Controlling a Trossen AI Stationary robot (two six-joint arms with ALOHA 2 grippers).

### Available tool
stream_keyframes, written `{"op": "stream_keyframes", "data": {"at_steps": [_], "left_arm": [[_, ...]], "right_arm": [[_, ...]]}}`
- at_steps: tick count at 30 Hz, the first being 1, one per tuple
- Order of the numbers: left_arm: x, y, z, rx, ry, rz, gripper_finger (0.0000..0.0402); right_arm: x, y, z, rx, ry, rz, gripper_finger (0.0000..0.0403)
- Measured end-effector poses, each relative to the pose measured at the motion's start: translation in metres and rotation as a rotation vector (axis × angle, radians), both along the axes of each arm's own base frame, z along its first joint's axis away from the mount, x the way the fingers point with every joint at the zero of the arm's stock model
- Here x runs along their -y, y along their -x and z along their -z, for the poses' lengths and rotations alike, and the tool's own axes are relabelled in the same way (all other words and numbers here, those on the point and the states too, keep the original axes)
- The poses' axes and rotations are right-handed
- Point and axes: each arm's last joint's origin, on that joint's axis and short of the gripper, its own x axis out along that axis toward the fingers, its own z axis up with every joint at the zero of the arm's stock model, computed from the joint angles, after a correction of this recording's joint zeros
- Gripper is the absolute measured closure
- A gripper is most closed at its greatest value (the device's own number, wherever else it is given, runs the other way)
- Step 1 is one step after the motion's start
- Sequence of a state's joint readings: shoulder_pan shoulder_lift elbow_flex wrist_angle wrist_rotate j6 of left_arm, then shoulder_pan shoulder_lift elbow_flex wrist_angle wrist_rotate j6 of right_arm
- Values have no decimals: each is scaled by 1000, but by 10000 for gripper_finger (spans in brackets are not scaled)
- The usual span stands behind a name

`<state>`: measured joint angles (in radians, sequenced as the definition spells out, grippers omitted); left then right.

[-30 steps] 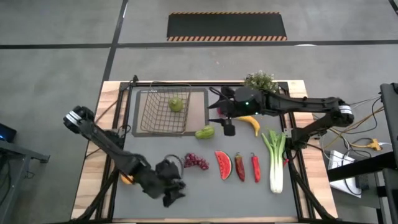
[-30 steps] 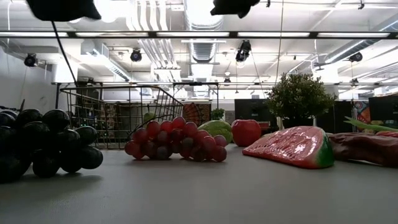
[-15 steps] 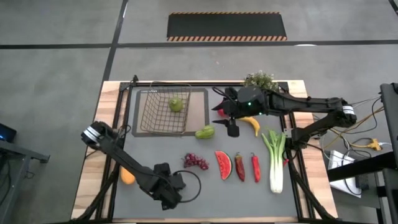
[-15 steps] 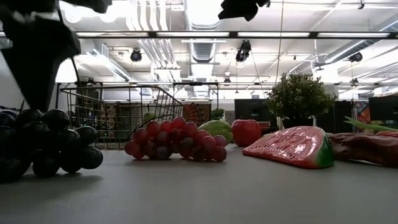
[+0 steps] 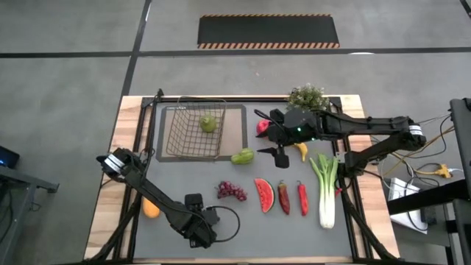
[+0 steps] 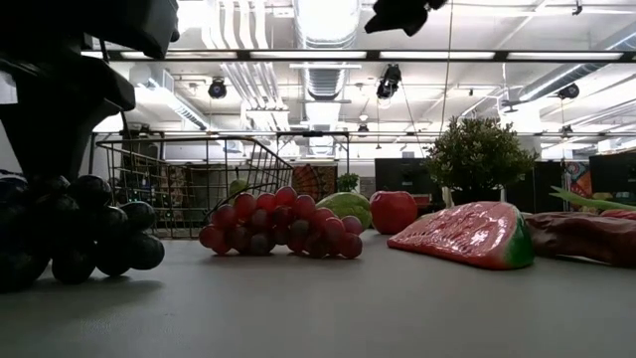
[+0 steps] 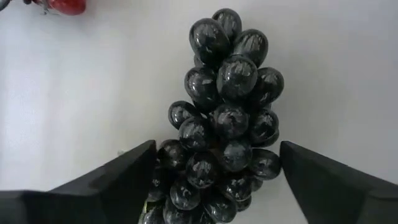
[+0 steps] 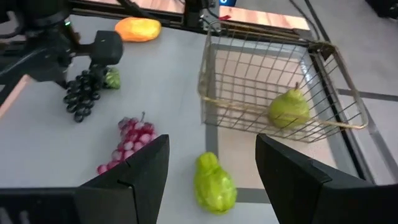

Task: Build produce basket
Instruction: Put the black grapes into the wire basket

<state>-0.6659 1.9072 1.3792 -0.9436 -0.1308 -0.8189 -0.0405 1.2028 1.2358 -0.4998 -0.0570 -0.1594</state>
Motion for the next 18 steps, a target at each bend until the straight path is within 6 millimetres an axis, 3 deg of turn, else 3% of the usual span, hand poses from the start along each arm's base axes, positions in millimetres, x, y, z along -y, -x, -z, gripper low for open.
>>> {"op": "stream_keyframes", "data": {"at_steps": [7,11,18], "left_arm": [[0,1,-1,-8,15,-5,212],[2,0,-7,-7,49,-18,283],[5,-7,-47,137,92,-32,389]], "right_arm": [[-13,19,22,97,-1,-35,179],[-23,33,48,136,32,-98,179],[-42,47,89,310,47,-188,179]]}}
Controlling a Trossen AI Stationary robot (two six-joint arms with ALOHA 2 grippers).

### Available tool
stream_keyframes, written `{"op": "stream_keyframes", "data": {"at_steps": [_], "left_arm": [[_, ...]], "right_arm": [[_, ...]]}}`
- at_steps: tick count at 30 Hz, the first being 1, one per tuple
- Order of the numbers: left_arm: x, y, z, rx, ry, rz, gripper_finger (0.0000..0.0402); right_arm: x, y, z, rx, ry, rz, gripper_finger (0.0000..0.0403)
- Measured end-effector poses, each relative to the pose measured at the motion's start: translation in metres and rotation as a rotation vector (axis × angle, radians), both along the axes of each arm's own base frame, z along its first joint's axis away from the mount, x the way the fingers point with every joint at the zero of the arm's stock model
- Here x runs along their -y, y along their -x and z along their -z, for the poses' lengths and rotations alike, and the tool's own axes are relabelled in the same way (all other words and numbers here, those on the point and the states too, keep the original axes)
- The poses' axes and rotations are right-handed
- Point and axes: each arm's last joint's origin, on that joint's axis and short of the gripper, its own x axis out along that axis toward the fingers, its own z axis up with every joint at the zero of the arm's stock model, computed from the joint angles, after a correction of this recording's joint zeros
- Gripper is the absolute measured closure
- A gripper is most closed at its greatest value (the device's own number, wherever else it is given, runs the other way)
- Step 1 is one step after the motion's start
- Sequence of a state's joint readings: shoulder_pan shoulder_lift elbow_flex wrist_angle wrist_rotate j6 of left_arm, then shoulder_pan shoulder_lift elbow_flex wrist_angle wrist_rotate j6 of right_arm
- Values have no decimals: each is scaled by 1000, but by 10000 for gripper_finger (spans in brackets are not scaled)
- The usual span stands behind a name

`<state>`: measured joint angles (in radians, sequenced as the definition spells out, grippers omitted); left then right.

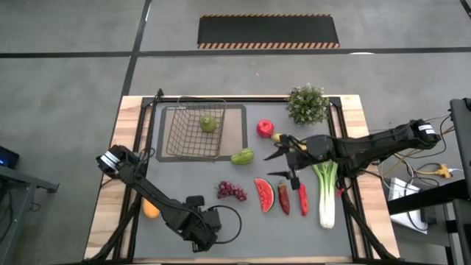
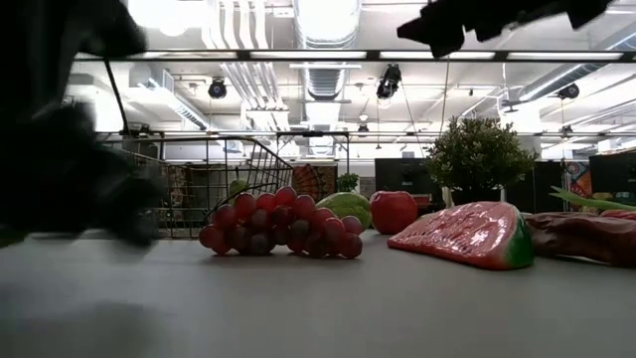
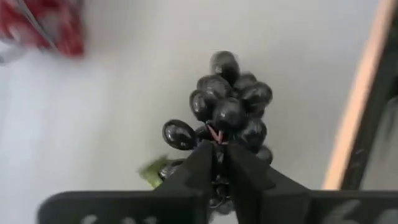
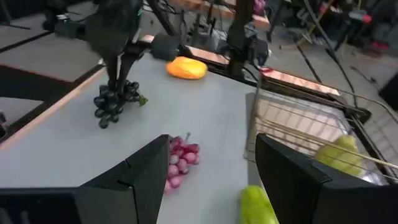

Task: Build produce basket
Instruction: Put the black grapes into the wire basket

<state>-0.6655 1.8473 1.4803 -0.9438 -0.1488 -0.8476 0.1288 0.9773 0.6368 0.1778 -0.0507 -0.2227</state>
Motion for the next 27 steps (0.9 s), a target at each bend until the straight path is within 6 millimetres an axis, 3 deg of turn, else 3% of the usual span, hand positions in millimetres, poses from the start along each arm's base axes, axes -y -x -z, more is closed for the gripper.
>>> {"op": "stream_keyframes", "data": {"at_steps": [8,16,22,27], "left_arm": [[-10,4,-58,230,-34,-13,398],[-35,12,-93,372,-77,-74,400],[-67,11,-113,443,-93,-184,401],[-108,11,-125,429,-178,-245,401]], "right_arm": [[2,12,38,90,129,-38,180],[11,27,38,146,155,-33,212],[13,44,40,184,132,-41,245],[14,55,41,207,79,-29,271]]}}
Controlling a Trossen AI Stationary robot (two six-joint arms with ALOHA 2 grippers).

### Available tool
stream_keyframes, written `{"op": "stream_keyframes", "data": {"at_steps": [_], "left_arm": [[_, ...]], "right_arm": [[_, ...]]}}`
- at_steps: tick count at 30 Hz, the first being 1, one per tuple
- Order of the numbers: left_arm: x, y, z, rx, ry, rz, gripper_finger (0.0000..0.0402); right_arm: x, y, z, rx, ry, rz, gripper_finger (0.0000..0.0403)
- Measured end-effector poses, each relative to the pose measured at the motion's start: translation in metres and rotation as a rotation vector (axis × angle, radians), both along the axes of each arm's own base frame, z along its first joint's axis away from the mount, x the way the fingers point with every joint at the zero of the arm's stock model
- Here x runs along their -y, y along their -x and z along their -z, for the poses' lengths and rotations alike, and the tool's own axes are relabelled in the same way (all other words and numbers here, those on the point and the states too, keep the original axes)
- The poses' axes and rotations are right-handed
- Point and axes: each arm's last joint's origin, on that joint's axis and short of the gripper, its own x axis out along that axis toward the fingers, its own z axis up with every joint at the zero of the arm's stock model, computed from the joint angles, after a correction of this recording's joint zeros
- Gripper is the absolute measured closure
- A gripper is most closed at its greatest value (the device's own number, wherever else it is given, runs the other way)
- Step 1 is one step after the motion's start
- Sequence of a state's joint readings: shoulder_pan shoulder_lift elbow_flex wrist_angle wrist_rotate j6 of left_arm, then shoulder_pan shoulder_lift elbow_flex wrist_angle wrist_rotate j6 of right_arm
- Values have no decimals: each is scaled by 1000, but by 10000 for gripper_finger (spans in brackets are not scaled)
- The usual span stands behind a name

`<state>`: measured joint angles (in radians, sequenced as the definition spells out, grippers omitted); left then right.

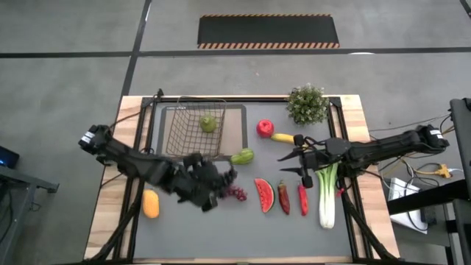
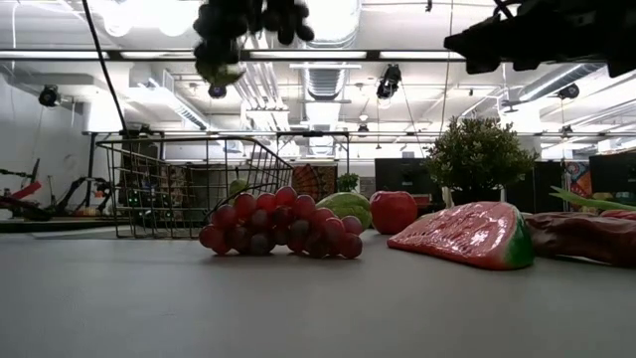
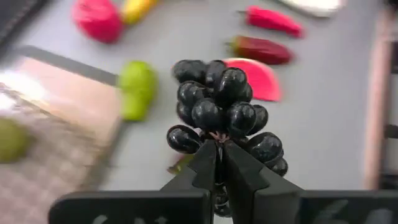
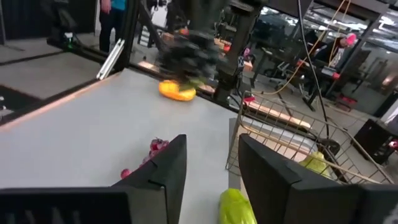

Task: Build produce basket
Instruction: Put the black grapes into the wire basket

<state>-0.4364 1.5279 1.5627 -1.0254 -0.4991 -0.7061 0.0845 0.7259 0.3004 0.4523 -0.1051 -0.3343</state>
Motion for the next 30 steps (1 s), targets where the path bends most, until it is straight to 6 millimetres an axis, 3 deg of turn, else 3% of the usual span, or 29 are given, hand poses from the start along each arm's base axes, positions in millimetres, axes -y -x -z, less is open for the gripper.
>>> {"op": "stream_keyframes", "data": {"at_steps": [10,14,18,23,30], "left_arm": [[-116,16,-13,-162,-247,-210,401],[-160,20,0,-259,-278,-308,402],[-197,26,27,-367,-273,-410,401],[-229,28,67,-393,-283,-504,401],[-243,29,102,-329,-295,-549,401]], "right_arm": [[1,8,-1,35,1,0,309],[1,8,-1,31,3,0,323],[1,8,-1,30,5,0,336],[1,8,-1,30,7,0,348],[1,8,0,28,4,1,351]]}}
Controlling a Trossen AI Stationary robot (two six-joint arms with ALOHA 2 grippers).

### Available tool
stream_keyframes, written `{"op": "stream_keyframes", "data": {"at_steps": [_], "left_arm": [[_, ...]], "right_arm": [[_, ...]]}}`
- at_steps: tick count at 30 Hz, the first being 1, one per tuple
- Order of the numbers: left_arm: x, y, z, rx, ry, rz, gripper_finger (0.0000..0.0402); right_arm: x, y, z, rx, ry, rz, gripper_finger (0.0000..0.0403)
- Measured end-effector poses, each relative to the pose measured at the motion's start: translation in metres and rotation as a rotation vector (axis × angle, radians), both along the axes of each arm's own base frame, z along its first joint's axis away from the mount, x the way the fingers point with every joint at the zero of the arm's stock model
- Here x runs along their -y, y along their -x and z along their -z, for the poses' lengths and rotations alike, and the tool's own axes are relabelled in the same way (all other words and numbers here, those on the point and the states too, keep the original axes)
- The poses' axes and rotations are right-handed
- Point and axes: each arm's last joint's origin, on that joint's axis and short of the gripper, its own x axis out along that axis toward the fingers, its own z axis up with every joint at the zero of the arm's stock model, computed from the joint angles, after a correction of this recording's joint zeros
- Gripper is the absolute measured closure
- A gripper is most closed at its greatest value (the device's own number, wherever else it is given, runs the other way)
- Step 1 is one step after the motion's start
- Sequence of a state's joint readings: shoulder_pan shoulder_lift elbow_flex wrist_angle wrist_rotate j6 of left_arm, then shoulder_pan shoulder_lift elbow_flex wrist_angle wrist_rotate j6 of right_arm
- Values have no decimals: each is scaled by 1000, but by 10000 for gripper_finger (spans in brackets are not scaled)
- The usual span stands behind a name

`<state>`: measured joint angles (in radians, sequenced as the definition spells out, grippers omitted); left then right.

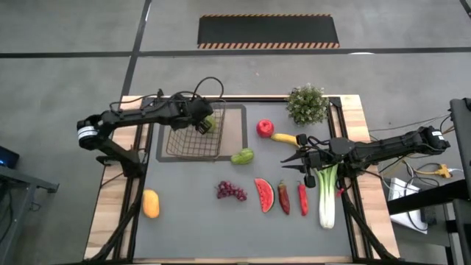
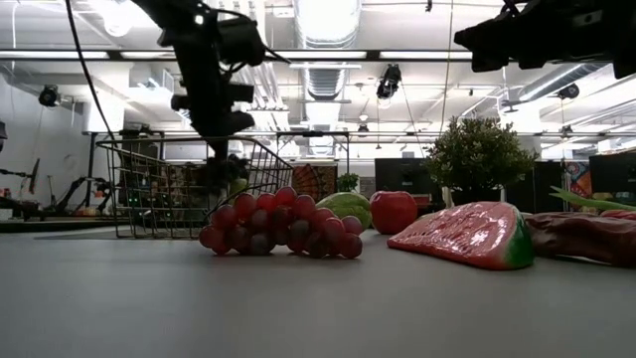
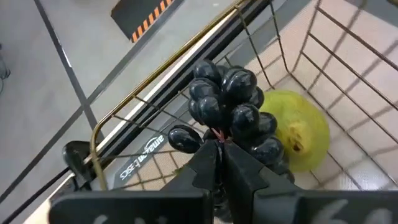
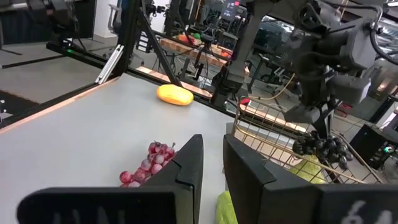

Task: Build produce basket
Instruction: Put the black grapes into the wire basket, then put the chayote into the wire basket

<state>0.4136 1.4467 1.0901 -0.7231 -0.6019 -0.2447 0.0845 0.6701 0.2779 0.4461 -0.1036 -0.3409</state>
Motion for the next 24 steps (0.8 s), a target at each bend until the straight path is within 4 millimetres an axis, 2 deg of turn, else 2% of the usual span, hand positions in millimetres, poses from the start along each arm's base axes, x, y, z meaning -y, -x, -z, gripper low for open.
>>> {"op": "stream_keyframes", "data": {"at_steps": [5,13,24], "left_arm": [[-2,1,9,14,-37,-23,390],[-4,2,17,11,-40,-40,335],[-7,3,16,14,-48,-45,258]], "right_arm": [[0,0,0,0,0,0,351],[0,0,0,-2,-8,0,351],[0,0,0,-2,-8,0,351]]}}
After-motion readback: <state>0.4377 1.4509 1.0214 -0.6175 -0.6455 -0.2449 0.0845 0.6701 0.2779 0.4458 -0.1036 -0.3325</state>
